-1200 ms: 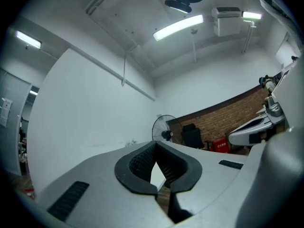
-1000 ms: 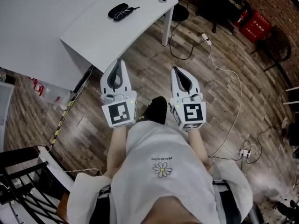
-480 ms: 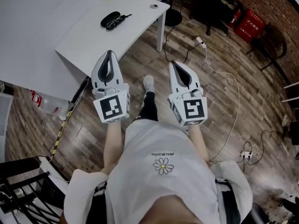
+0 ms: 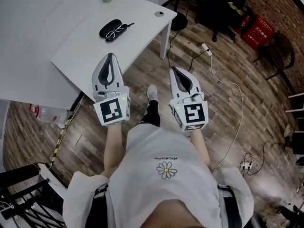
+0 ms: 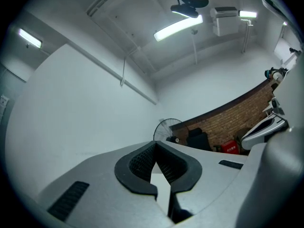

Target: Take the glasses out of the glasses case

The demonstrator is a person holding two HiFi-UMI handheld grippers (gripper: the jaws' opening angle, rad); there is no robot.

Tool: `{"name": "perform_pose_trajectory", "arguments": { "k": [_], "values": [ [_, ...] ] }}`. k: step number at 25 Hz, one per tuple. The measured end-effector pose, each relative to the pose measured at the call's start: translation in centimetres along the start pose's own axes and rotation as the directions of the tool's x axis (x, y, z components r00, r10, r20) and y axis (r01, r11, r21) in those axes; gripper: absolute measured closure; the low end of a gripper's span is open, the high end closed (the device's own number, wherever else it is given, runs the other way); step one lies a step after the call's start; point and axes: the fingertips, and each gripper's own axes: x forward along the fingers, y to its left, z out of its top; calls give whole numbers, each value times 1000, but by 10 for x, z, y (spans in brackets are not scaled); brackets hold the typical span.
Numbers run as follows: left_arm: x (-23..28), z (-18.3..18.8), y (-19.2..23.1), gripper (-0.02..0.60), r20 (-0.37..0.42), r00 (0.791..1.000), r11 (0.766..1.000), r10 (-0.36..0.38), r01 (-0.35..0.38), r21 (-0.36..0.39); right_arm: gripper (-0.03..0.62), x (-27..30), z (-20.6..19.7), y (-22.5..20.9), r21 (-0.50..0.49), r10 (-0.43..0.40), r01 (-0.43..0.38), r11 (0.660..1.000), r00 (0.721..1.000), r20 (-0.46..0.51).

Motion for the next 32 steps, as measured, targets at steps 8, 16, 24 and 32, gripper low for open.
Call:
{"name": "perform_pose_trajectory", "arguments": {
  "k": [8,16,24,32],
  "values": [
    [141,-30,51,565,-6,999,997,53,-53,-49,585,148,9,-35,8,65,-65,998,997,-37],
    [243,-85,113,565,-45,989,990,142,-143,-14,585,291,15,-50,-60,192,-197,979,978,-83],
    [260,-110,148,565,-79,969,972,232,-234,-13,585,351,4,-28,-38,323,-327,944,942,-93],
    [253,-101,167,565,-82,925,928,372,-371,23,585,398,12,-8,6,502,-503,864,863,-61]
  ]
}}
